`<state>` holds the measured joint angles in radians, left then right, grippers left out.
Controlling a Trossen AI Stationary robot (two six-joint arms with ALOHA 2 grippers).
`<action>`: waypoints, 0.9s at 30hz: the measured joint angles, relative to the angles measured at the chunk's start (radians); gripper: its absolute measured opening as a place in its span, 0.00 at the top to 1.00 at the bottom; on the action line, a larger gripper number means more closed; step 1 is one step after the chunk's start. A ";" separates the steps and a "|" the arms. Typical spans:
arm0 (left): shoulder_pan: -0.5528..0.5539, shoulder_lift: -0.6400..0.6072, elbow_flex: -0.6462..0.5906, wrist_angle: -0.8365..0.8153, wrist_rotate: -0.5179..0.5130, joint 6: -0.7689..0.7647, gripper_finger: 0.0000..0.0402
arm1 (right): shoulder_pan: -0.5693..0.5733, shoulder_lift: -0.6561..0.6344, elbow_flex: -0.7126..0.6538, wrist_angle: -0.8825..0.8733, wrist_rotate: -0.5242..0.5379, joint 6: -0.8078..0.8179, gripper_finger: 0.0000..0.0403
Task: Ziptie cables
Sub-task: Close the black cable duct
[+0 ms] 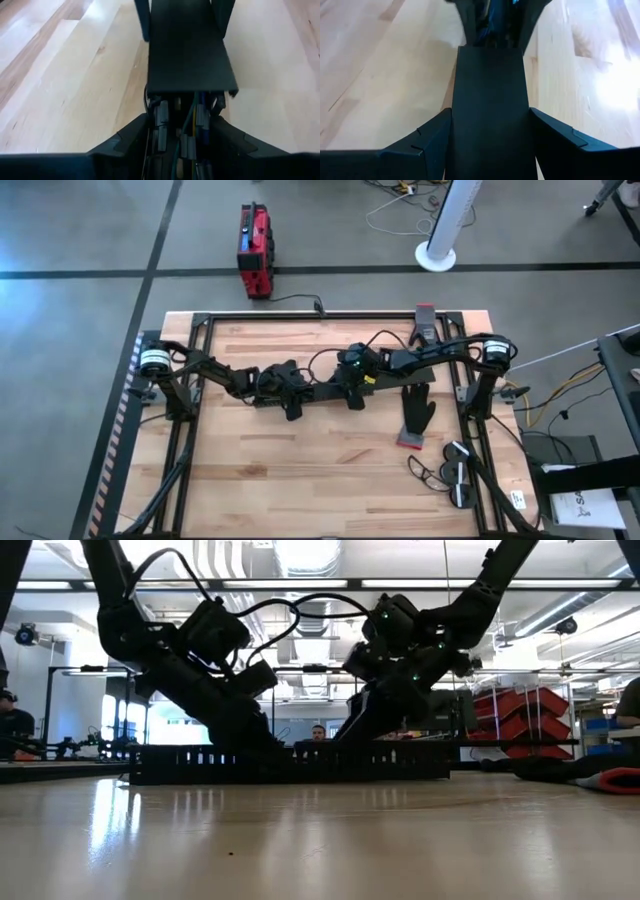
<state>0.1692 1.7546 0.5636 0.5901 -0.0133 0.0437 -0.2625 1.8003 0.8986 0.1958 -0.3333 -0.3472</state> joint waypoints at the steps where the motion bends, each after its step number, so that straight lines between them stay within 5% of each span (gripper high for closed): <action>1: 0.000 0.000 0.000 0.003 -0.003 0.000 0.61 | -0.001 0.007 0.000 0.019 -0.005 0.015 0.46; 19: 0.001 -0.009 0.018 0.037 0.032 0.009 0.60 | 0.015 0.022 0.041 0.015 0.039 0.092 0.46; 27: -0.001 -0.142 0.029 -0.147 0.046 -0.013 0.40 | -0.012 0.015 0.037 0.019 0.021 0.073 0.46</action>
<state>0.1680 1.6127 0.5926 0.4435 0.0322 0.0304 -0.2740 1.8149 0.9356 0.2146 -0.3122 -0.2744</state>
